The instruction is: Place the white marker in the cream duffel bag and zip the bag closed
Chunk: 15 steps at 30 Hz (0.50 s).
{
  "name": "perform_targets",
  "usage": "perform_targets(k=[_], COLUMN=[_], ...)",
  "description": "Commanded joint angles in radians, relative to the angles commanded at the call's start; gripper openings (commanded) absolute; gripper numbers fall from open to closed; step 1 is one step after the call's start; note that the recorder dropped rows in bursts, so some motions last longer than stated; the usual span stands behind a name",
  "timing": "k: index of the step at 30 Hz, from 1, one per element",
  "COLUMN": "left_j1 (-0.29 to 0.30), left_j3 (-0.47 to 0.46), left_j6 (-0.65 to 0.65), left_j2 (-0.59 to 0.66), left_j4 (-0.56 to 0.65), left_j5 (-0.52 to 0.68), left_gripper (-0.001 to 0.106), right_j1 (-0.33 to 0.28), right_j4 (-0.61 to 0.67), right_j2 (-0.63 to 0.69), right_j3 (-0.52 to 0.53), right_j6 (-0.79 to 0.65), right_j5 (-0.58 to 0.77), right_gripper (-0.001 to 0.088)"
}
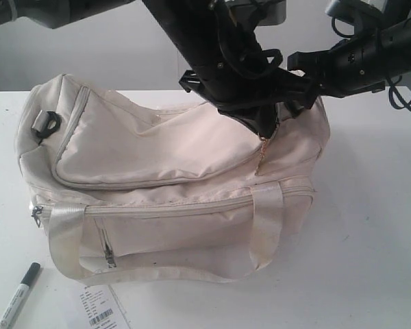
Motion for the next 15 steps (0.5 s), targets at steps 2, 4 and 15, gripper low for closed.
perform_targets(k=[2, 4, 15], left_j1=[0.000, 0.000, 0.000], left_j3=[0.000, 0.000, 0.000], left_j6=[0.003, 0.003, 0.022], left_j2=[-0.005, -0.007, -0.013], left_j4=[0.002, 0.007, 0.009], left_j5=[0.000, 0.011, 0.028], left_gripper=[0.000, 0.000, 0.000], right_j1=[0.000, 0.000, 0.000], right_j4=[0.000, 0.000, -0.003], right_j2=[0.000, 0.000, 0.000], right_j3=[0.000, 0.000, 0.000], right_j6=[0.000, 0.000, 0.000], right_j5=[0.000, 0.002, 0.002], right_gripper=[0.0000, 0.0000, 0.0000])
